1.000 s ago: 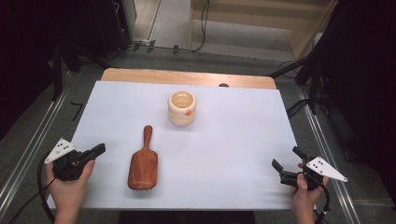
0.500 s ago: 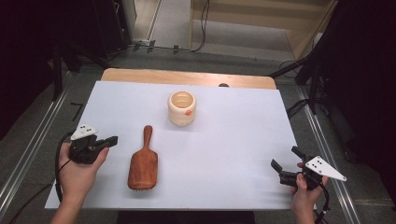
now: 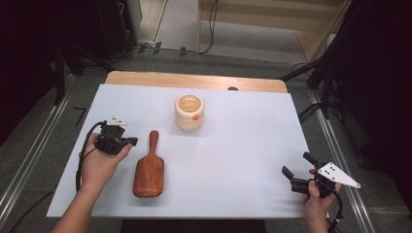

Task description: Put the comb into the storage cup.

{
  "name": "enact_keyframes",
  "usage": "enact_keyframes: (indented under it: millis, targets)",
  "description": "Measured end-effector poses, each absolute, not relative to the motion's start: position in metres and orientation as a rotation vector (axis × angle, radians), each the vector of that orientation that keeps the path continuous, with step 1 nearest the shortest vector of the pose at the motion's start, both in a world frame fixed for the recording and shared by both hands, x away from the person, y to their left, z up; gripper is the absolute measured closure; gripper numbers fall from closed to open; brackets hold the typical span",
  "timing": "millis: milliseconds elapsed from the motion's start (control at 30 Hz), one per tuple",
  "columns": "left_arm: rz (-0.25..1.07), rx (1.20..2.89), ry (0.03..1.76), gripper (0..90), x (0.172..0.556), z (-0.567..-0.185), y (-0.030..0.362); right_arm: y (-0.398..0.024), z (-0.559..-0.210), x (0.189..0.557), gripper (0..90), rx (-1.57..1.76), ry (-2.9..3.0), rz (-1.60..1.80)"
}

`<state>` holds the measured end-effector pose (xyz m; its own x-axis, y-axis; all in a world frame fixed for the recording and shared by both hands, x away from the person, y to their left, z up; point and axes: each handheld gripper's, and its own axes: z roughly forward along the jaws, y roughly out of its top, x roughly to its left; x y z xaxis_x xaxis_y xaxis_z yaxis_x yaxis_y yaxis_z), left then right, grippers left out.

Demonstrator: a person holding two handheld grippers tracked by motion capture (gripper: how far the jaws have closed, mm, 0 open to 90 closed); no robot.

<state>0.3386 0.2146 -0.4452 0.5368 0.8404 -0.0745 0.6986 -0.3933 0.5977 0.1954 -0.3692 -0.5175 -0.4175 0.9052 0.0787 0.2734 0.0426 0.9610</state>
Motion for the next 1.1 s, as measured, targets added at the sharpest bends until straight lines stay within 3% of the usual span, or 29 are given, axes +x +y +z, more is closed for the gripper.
enact_keyframes:
  millis: [467,1100]
  targets:
    - [0.244,2.331,1.272,90.0,0.369,-0.461,0.193,-0.369,-0.518,0.196,0.0,1.198,1.749,1.397]
    - [0.217,2.376,1.262,90.0,0.375,-0.471,0.172,-0.369,-0.518,0.196,0.0,1.193,1.752,1.391]
